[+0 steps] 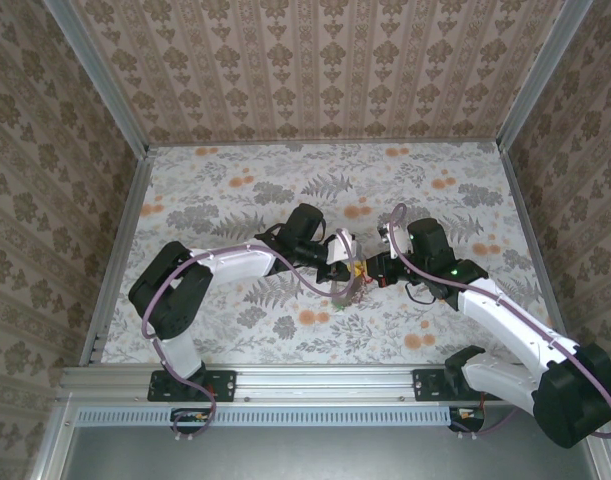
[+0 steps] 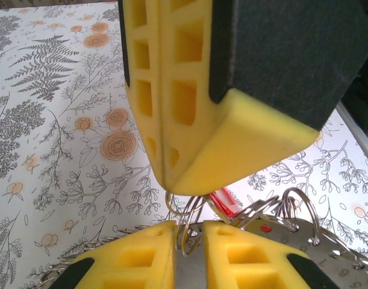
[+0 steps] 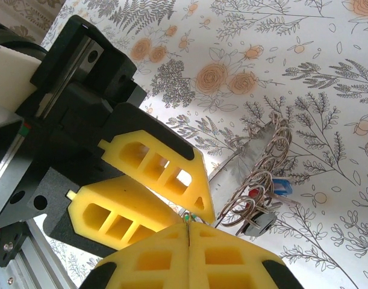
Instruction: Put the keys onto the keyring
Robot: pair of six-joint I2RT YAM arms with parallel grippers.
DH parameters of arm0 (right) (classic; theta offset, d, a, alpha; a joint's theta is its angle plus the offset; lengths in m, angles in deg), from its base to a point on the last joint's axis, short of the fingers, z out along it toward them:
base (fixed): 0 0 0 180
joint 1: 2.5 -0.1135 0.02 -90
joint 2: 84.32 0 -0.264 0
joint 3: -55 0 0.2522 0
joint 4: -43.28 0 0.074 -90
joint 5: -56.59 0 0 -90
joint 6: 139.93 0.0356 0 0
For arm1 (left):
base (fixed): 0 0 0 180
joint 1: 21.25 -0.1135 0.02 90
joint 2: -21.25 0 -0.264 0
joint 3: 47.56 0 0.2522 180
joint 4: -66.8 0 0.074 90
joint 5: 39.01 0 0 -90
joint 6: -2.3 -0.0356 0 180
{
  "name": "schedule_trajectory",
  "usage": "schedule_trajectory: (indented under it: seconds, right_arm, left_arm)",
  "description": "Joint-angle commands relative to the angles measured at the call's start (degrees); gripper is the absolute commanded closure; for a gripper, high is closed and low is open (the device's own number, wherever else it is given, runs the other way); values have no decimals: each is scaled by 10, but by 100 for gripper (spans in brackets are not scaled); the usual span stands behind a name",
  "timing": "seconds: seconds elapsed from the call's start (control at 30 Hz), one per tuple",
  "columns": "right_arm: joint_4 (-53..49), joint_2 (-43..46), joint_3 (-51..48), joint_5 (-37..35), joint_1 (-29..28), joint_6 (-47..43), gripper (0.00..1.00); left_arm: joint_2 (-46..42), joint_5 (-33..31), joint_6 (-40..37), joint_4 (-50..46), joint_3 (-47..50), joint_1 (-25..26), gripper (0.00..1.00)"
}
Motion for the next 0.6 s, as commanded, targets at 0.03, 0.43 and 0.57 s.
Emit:
schedule_trajectory:
  seconds: [0.03,0.43,0.57]
  right_arm:
    - [21,11,15,16,-1,-5,100]
    - [20,12,14,16,-1,-5,100]
    - [12,16,11,-2,-1,0,100]
  left_arm:
    - [12,20,5,-2,-20,0,80]
    - [14,15,-2,-16,-27,2,100]
    - [3,3,11,13,-12,2,100]
